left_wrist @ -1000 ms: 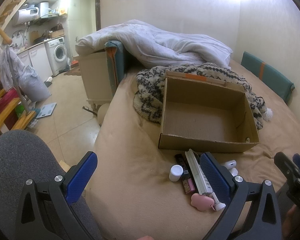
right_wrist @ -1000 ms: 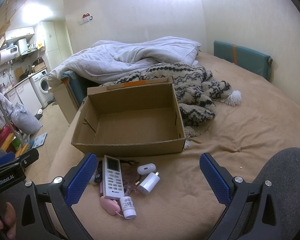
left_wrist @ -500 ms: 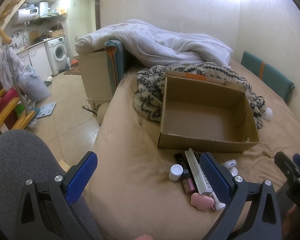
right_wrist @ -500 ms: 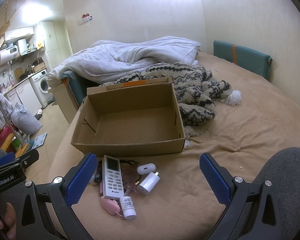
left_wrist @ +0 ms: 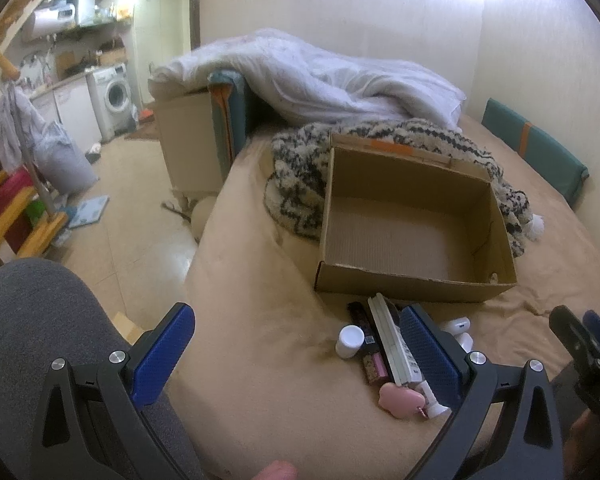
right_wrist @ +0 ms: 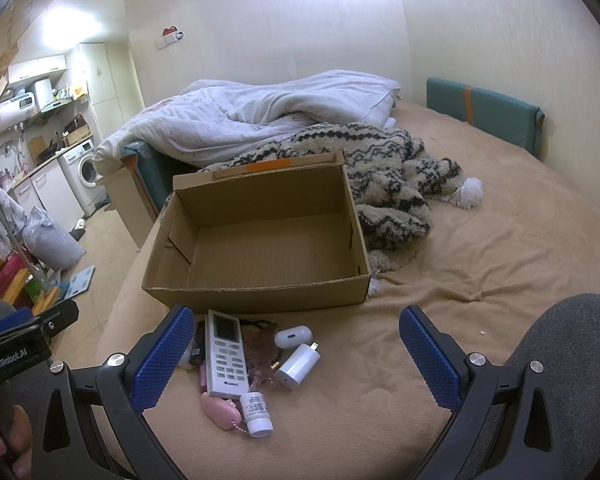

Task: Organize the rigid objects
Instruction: 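Grasp the white pill bottle with the left tool while the right tool grasps the white charger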

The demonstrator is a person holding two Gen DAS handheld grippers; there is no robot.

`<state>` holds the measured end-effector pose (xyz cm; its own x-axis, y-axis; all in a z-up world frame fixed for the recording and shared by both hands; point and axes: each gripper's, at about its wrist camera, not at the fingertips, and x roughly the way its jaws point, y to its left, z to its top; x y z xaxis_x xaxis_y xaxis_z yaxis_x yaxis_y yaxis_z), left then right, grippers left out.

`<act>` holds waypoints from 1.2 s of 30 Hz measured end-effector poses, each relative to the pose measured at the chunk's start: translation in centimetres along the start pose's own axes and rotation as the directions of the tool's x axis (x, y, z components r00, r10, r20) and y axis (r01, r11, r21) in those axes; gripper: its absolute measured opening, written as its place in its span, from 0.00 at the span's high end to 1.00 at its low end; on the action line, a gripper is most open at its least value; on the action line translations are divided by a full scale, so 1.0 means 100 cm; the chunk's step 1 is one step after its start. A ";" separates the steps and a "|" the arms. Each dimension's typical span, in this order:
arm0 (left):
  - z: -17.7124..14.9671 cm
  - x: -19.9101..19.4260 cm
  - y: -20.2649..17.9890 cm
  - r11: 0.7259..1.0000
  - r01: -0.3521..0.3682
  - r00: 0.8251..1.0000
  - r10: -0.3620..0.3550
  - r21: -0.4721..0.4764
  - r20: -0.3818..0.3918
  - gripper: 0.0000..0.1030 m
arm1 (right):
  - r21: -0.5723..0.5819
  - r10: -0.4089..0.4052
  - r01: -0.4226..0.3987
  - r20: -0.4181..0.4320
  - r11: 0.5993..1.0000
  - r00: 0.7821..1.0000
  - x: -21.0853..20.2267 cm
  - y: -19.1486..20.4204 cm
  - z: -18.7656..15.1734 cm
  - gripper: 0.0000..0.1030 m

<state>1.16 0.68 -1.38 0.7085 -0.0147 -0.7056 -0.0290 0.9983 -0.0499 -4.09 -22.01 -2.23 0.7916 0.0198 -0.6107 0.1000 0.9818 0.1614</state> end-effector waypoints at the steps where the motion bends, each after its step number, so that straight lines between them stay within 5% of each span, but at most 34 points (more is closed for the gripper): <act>1: 0.001 0.003 0.001 1.000 0.000 1.000 0.000 -0.005 -0.020 0.01 | -0.005 0.007 -0.007 0.001 1.000 1.000 0.001 0.002 0.003 0.00; 5: 0.012 0.018 0.002 1.000 -0.020 0.995 0.020 0.000 -0.101 0.01 | -0.001 0.035 -0.035 -0.031 0.999 0.999 0.011 0.001 0.012 0.00; 7: 0.018 0.035 0.001 1.000 -0.021 0.982 0.023 0.014 -0.190 0.01 | 0.028 0.089 -0.086 -0.149 0.996 0.985 0.032 -0.003 0.015 0.00; 11: 0.021 0.082 0.000 1.000 -0.013 0.921 0.021 0.024 -0.390 0.01 | 0.092 0.144 -0.121 -0.303 0.988 0.942 0.068 -0.011 0.013 0.00; 15: 0.012 0.117 -0.012 0.999 0.010 0.863 0.018 0.053 -0.505 0.01 | 0.123 0.141 -0.100 -0.389 0.987 0.911 0.097 -0.020 0.017 0.00; 19: 0.001 0.136 -0.028 0.996 0.048 0.826 0.002 0.074 -0.564 0.08 | 0.125 0.136 -0.088 -0.460 0.988 0.878 0.121 -0.023 0.020 0.00; 26: -0.002 0.160 -0.039 0.995 0.069 0.793 -0.009 0.075 -0.609 0.25 | 0.178 0.157 -0.073 -0.524 0.981 0.837 0.140 -0.034 0.009 0.00; 33: -0.005 0.178 -0.035 0.997 0.074 0.769 -0.037 0.032 -0.638 0.47 | 0.207 0.167 -0.065 -0.523 0.976 0.836 0.148 -0.039 0.003 0.00; 36: -0.007 0.185 -0.036 0.995 0.095 0.754 -0.064 0.012 -0.654 0.68 | 0.216 0.172 -0.063 -0.534 0.974 0.828 0.153 -0.039 0.002 0.00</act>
<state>13.92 -3.18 -14.73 0.0745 -0.1118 -0.9909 0.0473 0.9930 -0.1084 7.79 -25.54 -12.05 0.3507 0.2856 -0.8919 0.1775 0.9148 0.3628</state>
